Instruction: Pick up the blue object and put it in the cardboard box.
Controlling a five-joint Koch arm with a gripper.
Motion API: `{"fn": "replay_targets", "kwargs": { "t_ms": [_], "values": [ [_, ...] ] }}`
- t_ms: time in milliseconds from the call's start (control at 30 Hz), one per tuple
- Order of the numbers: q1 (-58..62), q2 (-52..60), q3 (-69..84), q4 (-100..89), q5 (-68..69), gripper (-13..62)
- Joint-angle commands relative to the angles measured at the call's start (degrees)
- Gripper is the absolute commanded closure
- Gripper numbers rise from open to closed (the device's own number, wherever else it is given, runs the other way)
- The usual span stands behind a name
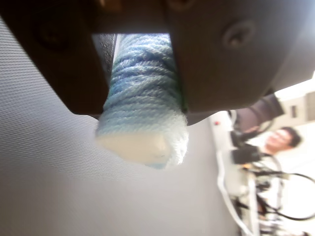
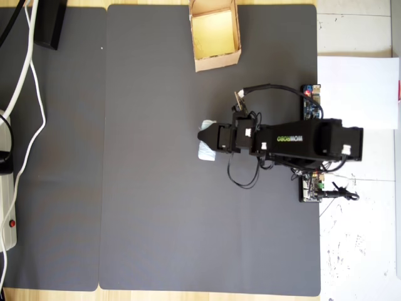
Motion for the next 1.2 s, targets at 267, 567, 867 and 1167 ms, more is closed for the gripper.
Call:
{"fn": "replay_targets", "kwargs": {
  "t_ms": [267, 567, 867, 1167],
  "values": [
    [9.32, 8.17, -6.86, -12.3, -4.22, 58.8],
    [27.95, 7.73, -20.21, -7.73, -10.46, 58.9],
    [36.12, -1.23, -30.76, 0.79, -11.34, 58.8],
    [39.55, -8.79, -38.23, 8.26, -11.07, 52.4]
  ]
}}
